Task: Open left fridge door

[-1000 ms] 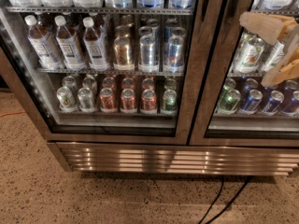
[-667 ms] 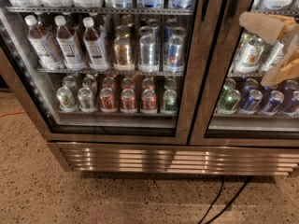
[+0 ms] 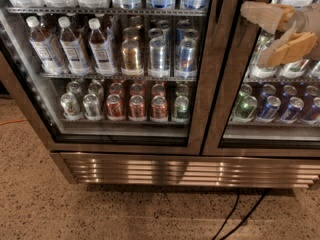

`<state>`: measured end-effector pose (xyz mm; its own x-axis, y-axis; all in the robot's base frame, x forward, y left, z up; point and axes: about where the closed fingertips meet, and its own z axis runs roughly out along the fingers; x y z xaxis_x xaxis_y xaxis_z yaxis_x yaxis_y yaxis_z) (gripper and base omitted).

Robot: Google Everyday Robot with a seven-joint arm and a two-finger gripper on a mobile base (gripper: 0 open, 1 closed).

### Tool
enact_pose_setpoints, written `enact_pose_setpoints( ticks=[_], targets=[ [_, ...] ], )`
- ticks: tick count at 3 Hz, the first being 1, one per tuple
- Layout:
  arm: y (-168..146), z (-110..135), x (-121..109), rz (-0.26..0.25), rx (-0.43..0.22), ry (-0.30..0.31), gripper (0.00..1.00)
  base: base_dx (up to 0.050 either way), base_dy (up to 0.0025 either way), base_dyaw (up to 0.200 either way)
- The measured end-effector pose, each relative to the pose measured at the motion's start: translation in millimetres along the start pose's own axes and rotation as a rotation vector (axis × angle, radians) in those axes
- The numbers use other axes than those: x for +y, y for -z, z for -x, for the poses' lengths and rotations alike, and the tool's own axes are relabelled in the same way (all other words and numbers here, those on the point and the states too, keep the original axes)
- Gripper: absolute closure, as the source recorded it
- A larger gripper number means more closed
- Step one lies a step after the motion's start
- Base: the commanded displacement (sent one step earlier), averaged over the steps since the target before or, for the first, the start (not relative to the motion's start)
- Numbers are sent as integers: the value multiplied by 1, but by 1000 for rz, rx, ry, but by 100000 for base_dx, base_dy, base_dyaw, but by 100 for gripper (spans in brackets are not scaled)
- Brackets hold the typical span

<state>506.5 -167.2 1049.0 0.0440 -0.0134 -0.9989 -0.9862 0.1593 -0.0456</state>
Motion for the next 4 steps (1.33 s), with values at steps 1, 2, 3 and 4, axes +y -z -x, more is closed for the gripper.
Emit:
enact_pose_setpoints(
  ticks=[1,2,3,4],
  targets=[
    [0,0,-1,-8,-4,1,0,0,0,0],
    [2,5,-7,-99,-53,11,0,0,0,0],
    [4,8,-12,-163,-87,17,0,0,0,0],
    [4,8,-12,-163,-87,17,0,3188,246,15403]
  ],
)
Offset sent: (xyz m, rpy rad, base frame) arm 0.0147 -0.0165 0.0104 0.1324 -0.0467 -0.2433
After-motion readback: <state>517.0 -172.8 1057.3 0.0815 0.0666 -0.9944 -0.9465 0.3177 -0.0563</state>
